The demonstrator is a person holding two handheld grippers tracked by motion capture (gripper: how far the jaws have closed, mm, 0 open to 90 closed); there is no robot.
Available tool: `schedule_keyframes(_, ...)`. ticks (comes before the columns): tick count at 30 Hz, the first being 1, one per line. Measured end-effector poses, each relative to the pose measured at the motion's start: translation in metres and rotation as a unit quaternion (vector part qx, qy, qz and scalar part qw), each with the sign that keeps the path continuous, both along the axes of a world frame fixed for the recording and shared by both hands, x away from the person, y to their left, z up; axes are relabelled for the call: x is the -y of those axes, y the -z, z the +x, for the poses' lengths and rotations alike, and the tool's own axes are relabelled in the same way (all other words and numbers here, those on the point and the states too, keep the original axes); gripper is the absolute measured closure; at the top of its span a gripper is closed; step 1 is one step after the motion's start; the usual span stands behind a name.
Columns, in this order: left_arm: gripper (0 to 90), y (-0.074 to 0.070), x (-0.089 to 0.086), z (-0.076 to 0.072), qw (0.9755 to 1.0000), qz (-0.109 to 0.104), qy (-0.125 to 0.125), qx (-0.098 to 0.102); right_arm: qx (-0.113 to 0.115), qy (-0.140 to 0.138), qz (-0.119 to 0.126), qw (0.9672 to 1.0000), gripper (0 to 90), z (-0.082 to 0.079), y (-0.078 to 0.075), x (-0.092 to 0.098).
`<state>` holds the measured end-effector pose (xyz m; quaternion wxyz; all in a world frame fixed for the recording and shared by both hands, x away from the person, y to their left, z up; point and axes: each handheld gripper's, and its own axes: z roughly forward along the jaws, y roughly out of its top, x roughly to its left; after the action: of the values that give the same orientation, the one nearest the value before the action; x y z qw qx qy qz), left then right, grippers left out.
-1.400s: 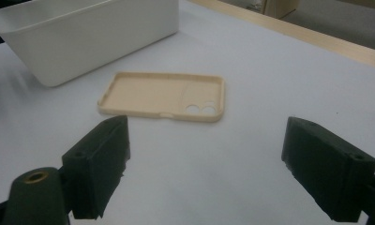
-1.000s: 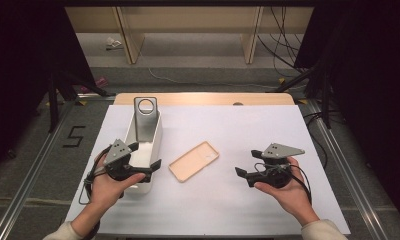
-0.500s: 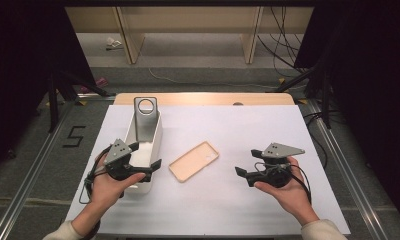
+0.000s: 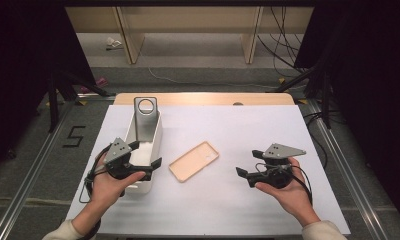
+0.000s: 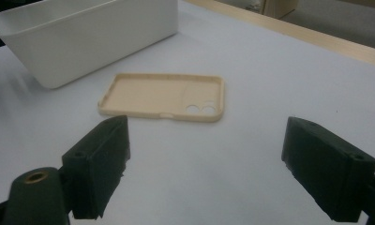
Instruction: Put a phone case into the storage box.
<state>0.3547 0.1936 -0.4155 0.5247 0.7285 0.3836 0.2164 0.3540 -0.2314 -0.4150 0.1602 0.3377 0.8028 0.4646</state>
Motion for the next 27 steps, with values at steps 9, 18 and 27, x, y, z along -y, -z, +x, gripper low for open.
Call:
schedule_keyframes(9,2.0,0.0003,-0.0014,-0.0008,1.0,0.0,0.0,0.0,0.001,0.0,0.0,1.0,16.3,0.0011,-0.0003,-0.0008)
schedule_keyframes(18,2.1,-0.0005,0.0006,-0.0017,1.0,0.002,0.004,0.001,0.001,0.0,0.0,1.0,16.3,0.0008,-0.0007,-0.0005)
schedule_keyframes(27,2.2,-0.0007,-0.0017,-0.0008,1.0,0.001,0.001,0.002,0.0,-0.001,0.0,1.0,16.3,0.0017,0.0,-0.0012)
